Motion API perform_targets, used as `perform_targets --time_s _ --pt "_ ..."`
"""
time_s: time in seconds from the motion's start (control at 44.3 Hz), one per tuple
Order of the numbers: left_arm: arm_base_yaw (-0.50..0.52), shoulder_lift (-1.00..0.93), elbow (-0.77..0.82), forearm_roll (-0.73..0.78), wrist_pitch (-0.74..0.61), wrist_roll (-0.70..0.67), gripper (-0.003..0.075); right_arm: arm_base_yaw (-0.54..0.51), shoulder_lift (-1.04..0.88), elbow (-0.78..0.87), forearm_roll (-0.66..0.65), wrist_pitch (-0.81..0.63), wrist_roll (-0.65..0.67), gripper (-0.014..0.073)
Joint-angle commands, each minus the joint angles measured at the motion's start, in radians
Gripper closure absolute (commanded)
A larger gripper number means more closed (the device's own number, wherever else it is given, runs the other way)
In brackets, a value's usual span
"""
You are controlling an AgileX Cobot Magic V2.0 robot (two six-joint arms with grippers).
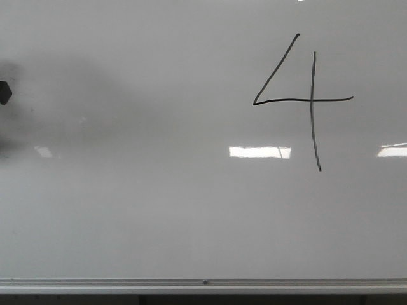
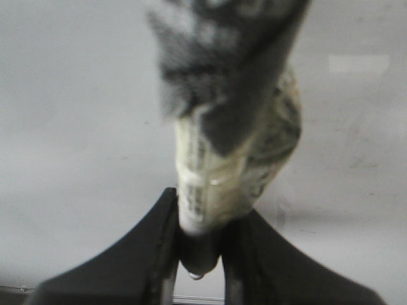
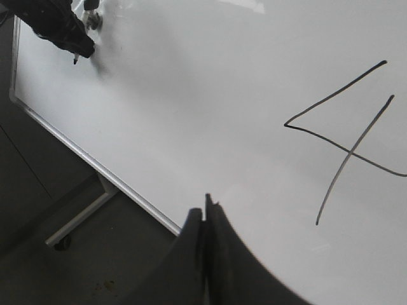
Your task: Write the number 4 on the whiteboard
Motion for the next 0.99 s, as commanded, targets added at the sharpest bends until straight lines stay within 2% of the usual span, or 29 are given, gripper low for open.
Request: perform_targets --time_s 0.0,0.113,0.452,0.655,0.971 --pt "-0.008 -0.038 -0.032 -0.006 -0.086 -0.003 0.0530 -0.008 0.000 -0.027 0.037 -0.039 -0.005 0.0699" --pt "-0.009 -0.038 -0.032 -0.002 -0.096 -0.003 0.0480 -0.008 0.000 -0.027 0.037 -0.038 -0.005 0.0699" --pt "-0.009 -0.038 -0.032 -0.002 -0.089 0.002 0.0217 -0.008 0.000 -0.027 0.037 -0.037 -0.005 0.0699" --pt "-0.009 -0.111 -0.007 0.003 -0.068 0.063 0.0216 -0.008 0.000 -0.027 0.037 -0.039 -0.005 0.0699" --pt "-0.017 -0.483 0.228 -0.002 -0.135 0.063 0.0225 -0.008 0.000 -0.027 0.037 -0.039 -0.005 0.0699"
